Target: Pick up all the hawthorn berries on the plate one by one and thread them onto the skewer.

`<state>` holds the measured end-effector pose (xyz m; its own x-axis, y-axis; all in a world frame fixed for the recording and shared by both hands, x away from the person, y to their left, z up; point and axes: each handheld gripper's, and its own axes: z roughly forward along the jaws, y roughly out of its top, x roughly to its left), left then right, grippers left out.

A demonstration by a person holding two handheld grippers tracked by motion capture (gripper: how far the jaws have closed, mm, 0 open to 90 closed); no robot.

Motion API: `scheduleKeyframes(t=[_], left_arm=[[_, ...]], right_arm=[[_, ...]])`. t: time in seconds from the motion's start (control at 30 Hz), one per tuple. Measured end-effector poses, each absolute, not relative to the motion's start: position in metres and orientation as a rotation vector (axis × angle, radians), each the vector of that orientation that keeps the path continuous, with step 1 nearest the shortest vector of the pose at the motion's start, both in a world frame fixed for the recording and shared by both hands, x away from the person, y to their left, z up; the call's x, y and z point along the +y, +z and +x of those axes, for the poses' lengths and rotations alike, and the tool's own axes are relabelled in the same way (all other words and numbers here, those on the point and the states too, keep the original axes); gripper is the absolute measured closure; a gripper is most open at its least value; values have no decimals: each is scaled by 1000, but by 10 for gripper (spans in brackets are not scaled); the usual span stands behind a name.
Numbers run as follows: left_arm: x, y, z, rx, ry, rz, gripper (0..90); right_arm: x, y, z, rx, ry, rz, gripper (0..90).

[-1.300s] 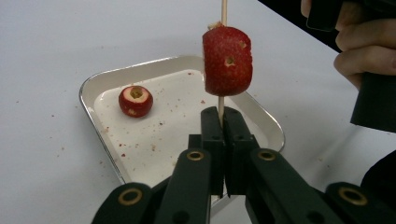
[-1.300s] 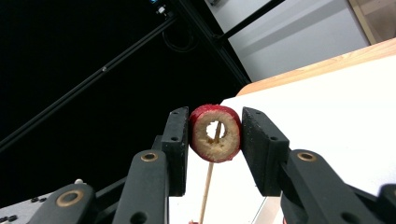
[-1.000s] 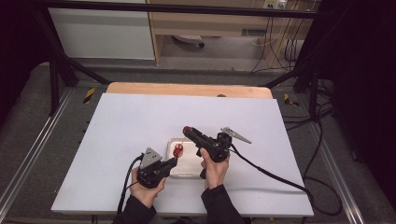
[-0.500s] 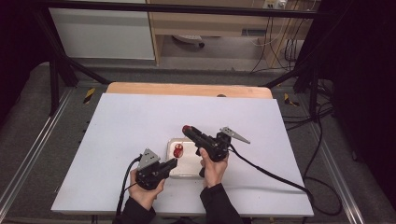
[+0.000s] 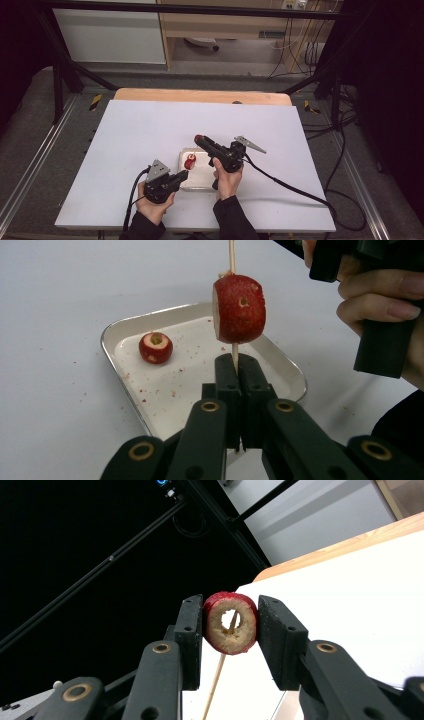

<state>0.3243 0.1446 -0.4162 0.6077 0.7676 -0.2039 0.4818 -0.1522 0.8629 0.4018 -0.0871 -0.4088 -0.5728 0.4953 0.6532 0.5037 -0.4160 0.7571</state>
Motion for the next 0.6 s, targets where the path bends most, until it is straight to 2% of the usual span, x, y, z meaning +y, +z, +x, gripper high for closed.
scheduleKeyframes(t=[0.6], left_arm=[[141, -422, 323, 1046, 301, 1746, 885]], right_arm=[[-86, -416, 397, -1681, -2243, -1435, 643]])
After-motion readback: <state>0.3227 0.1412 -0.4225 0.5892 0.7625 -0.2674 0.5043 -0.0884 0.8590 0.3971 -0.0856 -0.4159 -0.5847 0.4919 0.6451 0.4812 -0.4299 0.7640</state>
